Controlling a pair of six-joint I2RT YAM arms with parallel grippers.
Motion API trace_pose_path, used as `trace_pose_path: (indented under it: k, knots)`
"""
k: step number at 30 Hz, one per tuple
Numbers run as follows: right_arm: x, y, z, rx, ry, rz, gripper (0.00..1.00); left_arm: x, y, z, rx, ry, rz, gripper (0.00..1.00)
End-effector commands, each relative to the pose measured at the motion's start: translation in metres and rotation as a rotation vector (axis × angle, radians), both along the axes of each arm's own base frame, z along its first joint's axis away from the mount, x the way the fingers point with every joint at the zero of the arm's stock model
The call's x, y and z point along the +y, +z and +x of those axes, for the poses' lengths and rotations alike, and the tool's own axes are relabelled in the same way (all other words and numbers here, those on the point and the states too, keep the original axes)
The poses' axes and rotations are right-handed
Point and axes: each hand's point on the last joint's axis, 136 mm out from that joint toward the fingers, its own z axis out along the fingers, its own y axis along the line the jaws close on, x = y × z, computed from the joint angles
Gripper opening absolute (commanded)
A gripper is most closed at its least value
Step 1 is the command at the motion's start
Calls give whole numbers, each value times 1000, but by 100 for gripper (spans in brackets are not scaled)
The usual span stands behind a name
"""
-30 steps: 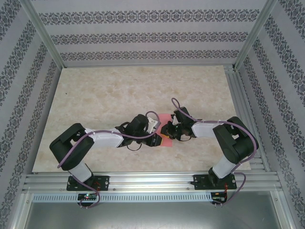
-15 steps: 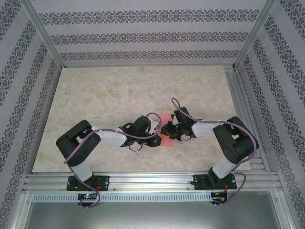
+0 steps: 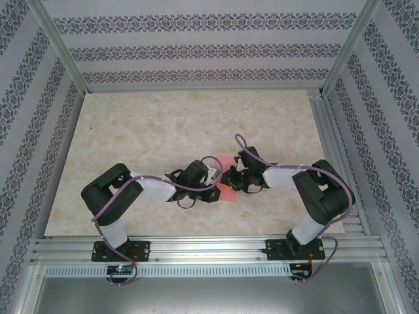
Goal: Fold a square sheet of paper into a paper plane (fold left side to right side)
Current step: Fold the triangle a second time at the center of the table.
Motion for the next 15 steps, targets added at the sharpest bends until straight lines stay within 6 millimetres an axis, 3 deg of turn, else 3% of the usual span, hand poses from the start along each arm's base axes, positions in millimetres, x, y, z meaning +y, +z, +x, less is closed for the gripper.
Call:
trace_pose_path:
  k: [1, 8, 15]
  knots:
    - [-5, -3, -5, 5, 27, -61, 20, 20, -25, -12, 24, 6, 98, 13]
    - [0, 30, -1, -63, 46, -12, 15, 23, -31, -21, 55, 19, 59, 10]
    - [1, 26, -18, -15, 48, 20, 5, 21, -29, -19, 46, 19, 46, 7]
